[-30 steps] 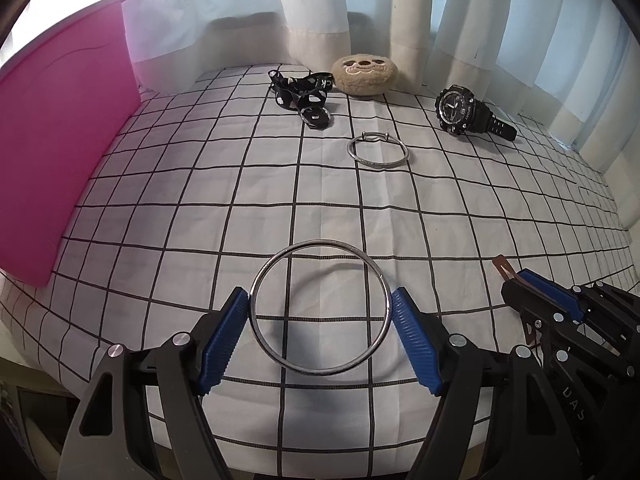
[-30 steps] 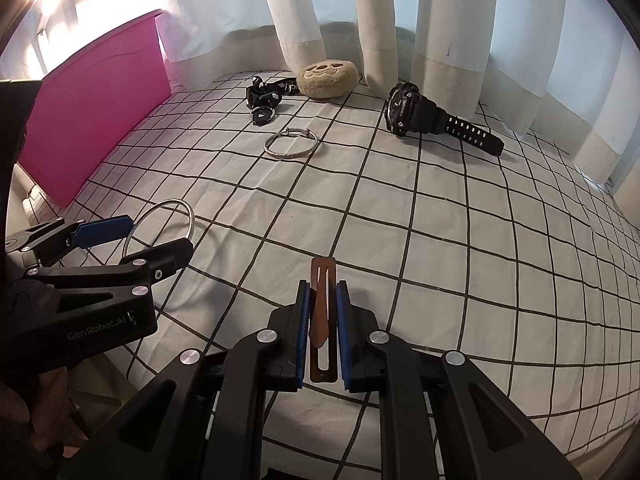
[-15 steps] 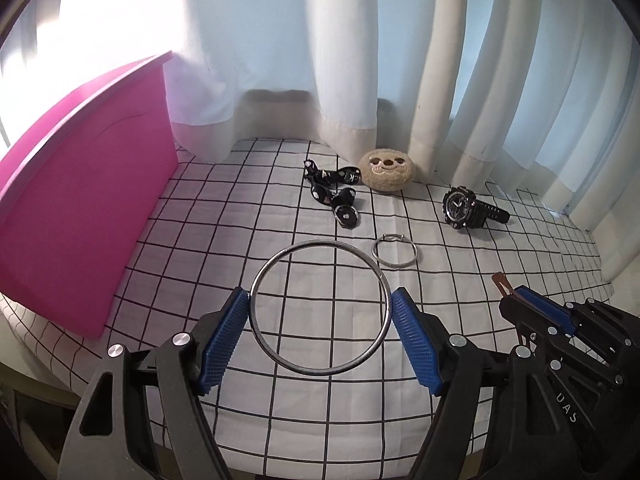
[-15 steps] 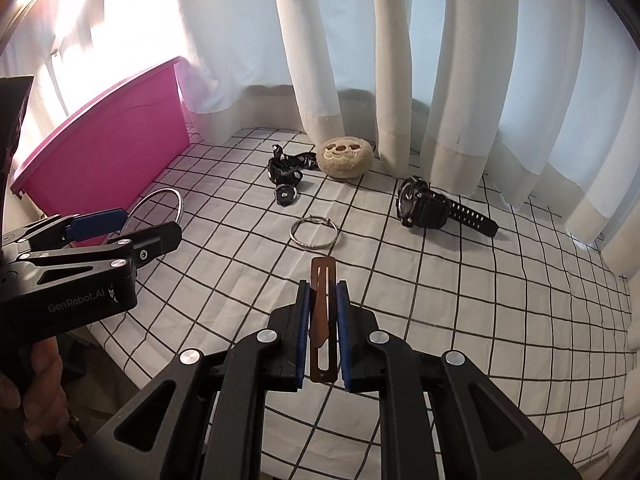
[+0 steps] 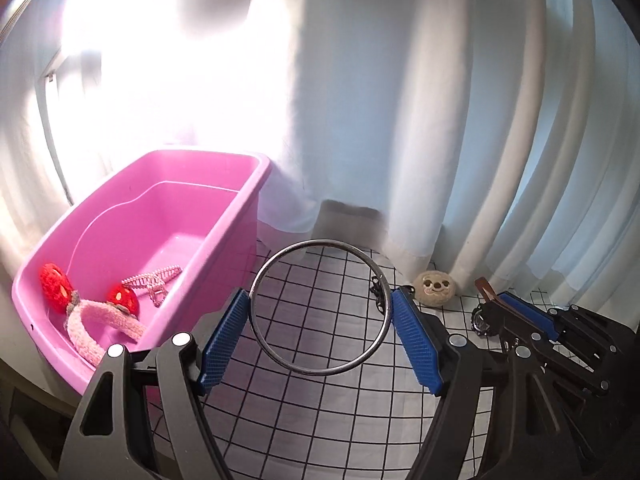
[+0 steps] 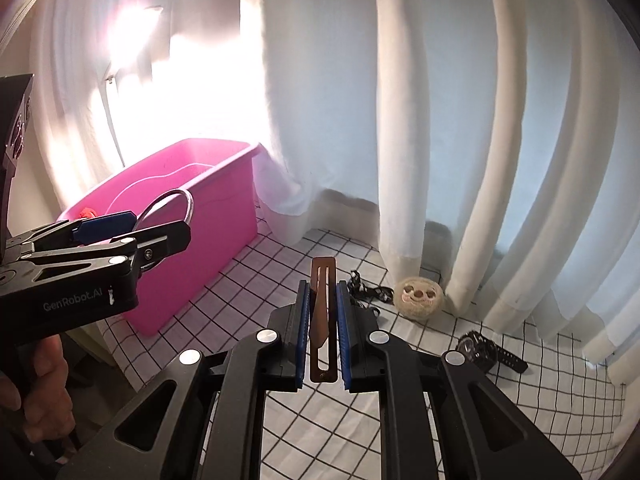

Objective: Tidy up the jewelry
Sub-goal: 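Carry the silver ring and brown clip over the pink tub with both tools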

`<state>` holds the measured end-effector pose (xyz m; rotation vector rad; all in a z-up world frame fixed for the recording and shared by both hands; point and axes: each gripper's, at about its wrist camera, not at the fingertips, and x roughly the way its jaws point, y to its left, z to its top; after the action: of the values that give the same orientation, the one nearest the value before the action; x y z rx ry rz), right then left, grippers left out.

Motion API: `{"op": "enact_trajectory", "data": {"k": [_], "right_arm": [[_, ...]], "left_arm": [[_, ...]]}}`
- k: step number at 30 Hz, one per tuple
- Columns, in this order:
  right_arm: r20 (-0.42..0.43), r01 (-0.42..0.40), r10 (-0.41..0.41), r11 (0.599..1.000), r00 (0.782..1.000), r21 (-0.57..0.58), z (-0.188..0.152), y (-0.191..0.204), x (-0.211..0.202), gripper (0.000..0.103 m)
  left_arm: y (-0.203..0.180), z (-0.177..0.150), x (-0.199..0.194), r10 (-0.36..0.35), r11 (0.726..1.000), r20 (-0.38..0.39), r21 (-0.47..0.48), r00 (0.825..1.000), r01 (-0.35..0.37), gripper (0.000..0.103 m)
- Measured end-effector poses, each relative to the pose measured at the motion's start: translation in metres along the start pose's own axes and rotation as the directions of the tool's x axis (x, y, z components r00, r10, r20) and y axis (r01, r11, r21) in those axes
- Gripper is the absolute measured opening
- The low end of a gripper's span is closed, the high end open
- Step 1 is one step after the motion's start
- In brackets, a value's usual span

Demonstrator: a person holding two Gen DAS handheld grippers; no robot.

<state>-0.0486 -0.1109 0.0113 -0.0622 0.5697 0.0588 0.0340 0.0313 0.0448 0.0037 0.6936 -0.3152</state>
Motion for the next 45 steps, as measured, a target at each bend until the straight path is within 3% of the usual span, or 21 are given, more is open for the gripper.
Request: {"op": "enact_trajectory", "data": {"k": [9, 14, 20, 29, 45], "right_arm": [[0.078, -0.132, 0.141, 0.985, 0.987, -0.107, 0.076, 0.071, 0.032, 0.013], [0.063, -0.193, 0.205, 0.968, 0.977, -0.157, 0.102, 0.112, 0.058, 0.013], [0.016, -0.244, 0.252, 0.949, 0.967, -0.201, 0.12, 0.153, 0.09, 0.013], [-0.104, -0.276, 0.259, 0.934, 0.96, -0.226, 0.129, 0.194, 0.144, 0.013], [-0.218, -0.227, 0.183, 0.954, 0.959, -0.197, 0.129, 0.197, 0.197, 0.013]], "left_arm": [[0.085, 0.045, -0.016, 0.133, 0.988, 0.057, -0.083, 0.99, -0.128, 0.071], [0.133, 0.052, -0.017, 0.218, 0.969, 0.053, -0.127, 0.974, -0.21, 0.071], [0.176, 0.048, -0.005, 0.265, 0.952, 0.008, -0.157, 0.964, -0.261, 0.071], [0.213, 0.035, 0.021, 0.266, 0.939, -0.058, -0.208, 0.962, -0.272, 0.071], [0.228, 0.026, 0.042, 0.267, 0.932, -0.141, -0.216, 0.953, -0.292, 0.071]]}}
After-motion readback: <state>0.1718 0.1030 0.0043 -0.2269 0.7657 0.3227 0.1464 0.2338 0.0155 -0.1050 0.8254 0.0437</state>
